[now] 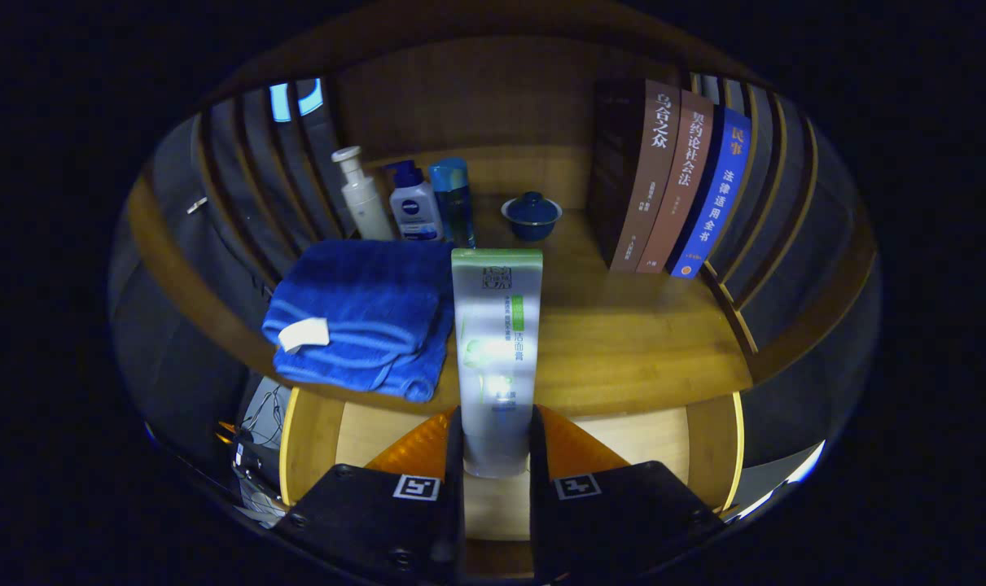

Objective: Pull open the drawer, take out the items inside it, and place them on the countertop above the cabinet.

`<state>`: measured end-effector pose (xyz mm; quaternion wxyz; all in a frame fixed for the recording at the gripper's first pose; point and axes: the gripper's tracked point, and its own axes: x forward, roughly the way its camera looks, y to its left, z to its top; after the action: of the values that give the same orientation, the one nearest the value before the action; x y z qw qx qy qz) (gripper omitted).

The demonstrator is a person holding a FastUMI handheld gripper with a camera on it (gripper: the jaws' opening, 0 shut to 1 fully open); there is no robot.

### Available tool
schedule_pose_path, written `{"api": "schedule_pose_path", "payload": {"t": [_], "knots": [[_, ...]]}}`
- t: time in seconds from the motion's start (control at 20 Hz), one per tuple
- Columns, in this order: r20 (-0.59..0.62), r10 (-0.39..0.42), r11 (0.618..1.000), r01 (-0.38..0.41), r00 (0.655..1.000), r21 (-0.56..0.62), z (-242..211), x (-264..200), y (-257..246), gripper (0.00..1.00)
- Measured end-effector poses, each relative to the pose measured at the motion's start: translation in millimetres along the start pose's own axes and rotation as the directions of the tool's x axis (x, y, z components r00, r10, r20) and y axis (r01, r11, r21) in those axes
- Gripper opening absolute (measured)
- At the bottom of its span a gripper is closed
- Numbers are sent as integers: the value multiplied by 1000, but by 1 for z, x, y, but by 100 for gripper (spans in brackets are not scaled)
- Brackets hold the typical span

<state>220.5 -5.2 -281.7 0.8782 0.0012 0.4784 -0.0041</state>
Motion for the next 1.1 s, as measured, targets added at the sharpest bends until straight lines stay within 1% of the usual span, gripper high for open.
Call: {"api": "schedule_pose_path", "payload": {"t": [0.2,0.3,0.5,0.65,0.75,0.8,0.9,1.0,1.1], "knots": [[-43,-34,999,35,998,13,10,46,-11,36],[-72,-35,999,36,997,15,9,64,-8,36],[-67,-47,999,47,997,0,17,80,-8,36],[-83,-53,998,55,995,22,16,84,-11,42],[-65,-45,998,48,997,35,20,88,-11,49],[-59,-41,998,43,997,37,22,87,-10,49],[-54,-40,998,42,998,36,22,83,-10,57],[-39,-48,998,50,998,32,23,76,-12,75],[-8,-36,999,37,999,28,27,70,-8,92]]}}
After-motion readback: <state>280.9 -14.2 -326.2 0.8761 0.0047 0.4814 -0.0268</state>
